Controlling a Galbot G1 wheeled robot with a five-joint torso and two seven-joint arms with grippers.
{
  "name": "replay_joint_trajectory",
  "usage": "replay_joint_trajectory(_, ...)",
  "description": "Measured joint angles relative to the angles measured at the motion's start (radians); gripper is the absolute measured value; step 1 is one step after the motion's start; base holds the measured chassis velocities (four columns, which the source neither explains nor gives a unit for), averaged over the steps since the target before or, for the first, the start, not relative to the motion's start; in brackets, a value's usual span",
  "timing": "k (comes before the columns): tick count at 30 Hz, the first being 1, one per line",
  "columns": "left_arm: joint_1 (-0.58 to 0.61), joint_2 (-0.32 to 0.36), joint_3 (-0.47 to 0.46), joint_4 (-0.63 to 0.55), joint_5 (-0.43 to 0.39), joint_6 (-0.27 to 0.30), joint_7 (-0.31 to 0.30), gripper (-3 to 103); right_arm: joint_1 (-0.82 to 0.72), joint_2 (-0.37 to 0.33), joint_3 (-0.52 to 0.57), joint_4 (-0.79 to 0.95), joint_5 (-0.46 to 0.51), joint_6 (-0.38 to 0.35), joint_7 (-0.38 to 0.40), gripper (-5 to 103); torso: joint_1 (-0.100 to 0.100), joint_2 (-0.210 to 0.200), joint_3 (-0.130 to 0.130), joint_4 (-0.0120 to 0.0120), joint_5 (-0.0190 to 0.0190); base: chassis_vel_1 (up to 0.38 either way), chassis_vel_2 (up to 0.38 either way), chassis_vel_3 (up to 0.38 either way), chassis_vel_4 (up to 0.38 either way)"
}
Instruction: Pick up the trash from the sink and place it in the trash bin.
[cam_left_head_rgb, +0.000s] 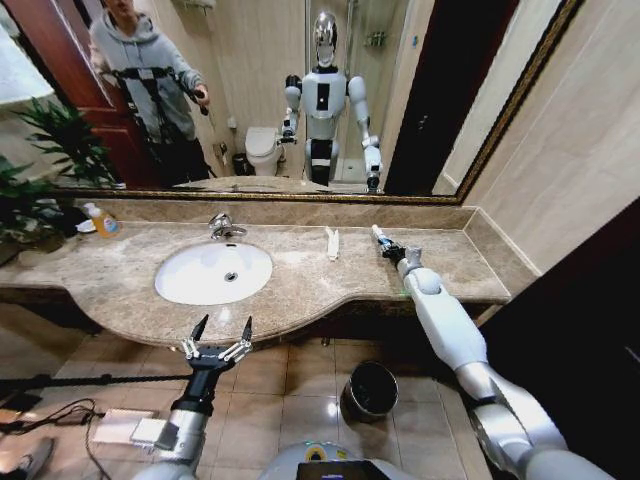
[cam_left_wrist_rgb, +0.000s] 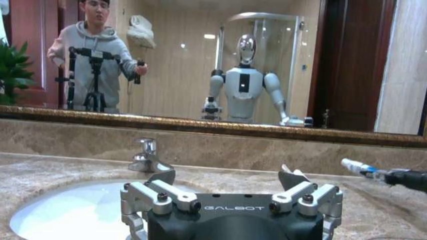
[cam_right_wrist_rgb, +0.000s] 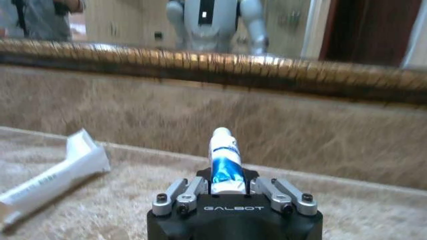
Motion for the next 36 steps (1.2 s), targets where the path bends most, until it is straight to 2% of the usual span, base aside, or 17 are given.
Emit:
replay_joint_trajectory(6,0.000,0.000,0.000,0.000,0.000,0.000,0.000,100,-0.160,-0.034,0.051,0.198,-0.008,0.029,0.040,27,0.000,0.000,0.000,-0.0002,0.0000,0.000,0.000,0.000,0.000)
replay_joint_trajectory(8,0.000,0.000,0.000,0.000,0.000,0.000,0.000,100,-0.268,-0.047,0.089,0.312,-0.001,0.041,0.070,27,0.000,0.000,0.000,0.0000,0.0007,0.000,0.000,0.000,0.000)
replay_joint_trajectory(9,0.000,0.000,0.000,0.000,0.000,0.000,0.000,100,-0.325,-0.052,0.112,0.372,0.011,0.045,0.082,27,0.000,0.000,0.000,-0.0002,-0.0003,0.000,0.000,0.000,0.000)
replay_joint_trajectory(10,0.000,0.000,0.000,0.000,0.000,0.000,0.000,100,-0.325,-0.052,0.112,0.372,0.011,0.045,0.082,27,0.000,0.000,0.000,-0.0002,-0.0003,0.000,0.000,0.000,0.000)
replay_joint_trajectory(12,0.000,0.000,0.000,0.000,0.000,0.000,0.000,100,-0.437,-0.054,0.165,0.491,0.033,0.061,0.094,27,0.000,0.000,0.000,0.0000,0.0006,0.000,0.000,0.000,0.000)
replay_joint_trajectory(14,0.000,0.000,0.000,0.000,0.000,0.000,0.000,100,-0.496,-0.050,0.188,0.547,0.039,0.072,0.101,27,0.000,0.000,0.000,-0.0002,-0.0006,0.000,0.000,0.000,0.000)
replay_joint_trajectory(16,0.000,0.000,0.000,0.000,0.000,0.000,0.000,100,-0.595,-0.035,0.222,0.629,0.043,0.095,0.108,27,0.000,0.000,0.000,0.0001,0.0002,0.000,0.000,0.000,0.000)
replay_joint_trajectory(17,0.000,0.000,0.000,0.000,0.000,0.000,0.000,100,-0.595,-0.035,0.222,0.629,0.043,0.095,0.108,27,0.000,0.000,0.000,0.0001,0.0002,0.000,0.000,0.000,0.000)
replay_joint_trajectory(18,0.000,0.000,0.000,0.000,0.000,0.000,0.000,100,-0.650,-0.023,0.243,0.666,0.042,0.109,0.111,27,0.000,0.000,0.000,0.0000,0.0006,0.000,0.000,0.000,0.000)
replay_joint_trajectory(19,0.000,0.000,0.000,0.000,0.000,0.000,0.000,100,-0.735,0.004,0.277,0.719,0.031,0.134,0.116,27,0.000,0.000,0.000,-0.0003,-0.0006,0.000,0.000,0.000,0.000)
replay_joint_trajectory(21,0.000,0.000,0.000,0.000,0.000,0.000,0.000,100,-0.818,0.052,0.295,0.760,0.001,0.175,0.127,27,0.000,0.000,0.000,-0.0006,0.0002,0.000,0.000,0.000,0.000)
replay_joint_trajectory(22,0.000,0.000,0.000,0.000,0.000,0.000,0.000,100,-0.818,0.052,0.295,0.760,0.001,0.175,0.127,27,0.000,0.000,0.000,-0.0006,0.0002,0.000,0.000,0.000,0.000)
replay_joint_trajectory(25,0.000,0.000,0.000,0.000,0.000,0.000,0.000,100,-0.910,0.139,0.281,0.783,-0.055,0.258,0.115,27,0.000,0.000,0.000,0.0003,0.0000,0.000,0.000,0.000,0.000)
replay_joint_trajectory(26,0.000,0.000,0.000,0.000,0.000,0.000,0.000,100,-0.910,0.139,0.281,0.783,-0.055,0.258,0.115,27,0.000,0.000,0.000,0.0003,0.0000,0.000,0.000,0.000,0.000)
replay_joint_trajectory(31,0.000,0.000,0.000,0.000,0.000,0.000,0.000,100,-1.102,0.280,0.293,0.797,-0.099,0.383,0.109,27,0.000,0.000,0.000,-0.0004,-0.0001,0.000,0.000,0.000,0.000)
replay_joint_trajectory(32,0.000,0.000,0.000,0.000,0.000,0.000,0.000,100,-1.102,0.280,0.293,0.797,-0.099,0.383,0.109,27,0.000,0.000,0.000,-0.0004,-0.0001,0.000,0.000,0.000,0.000)
replay_joint_trajectory(36,0.000,0.000,0.000,0.000,0.000,0.000,0.000,100,-1.174,0.343,0.285,0.731,-0.138,0.475,0.119,27,0.000,0.000,0.000,-0.0001,-0.0002,0.000,0.000,0.000,0.000)
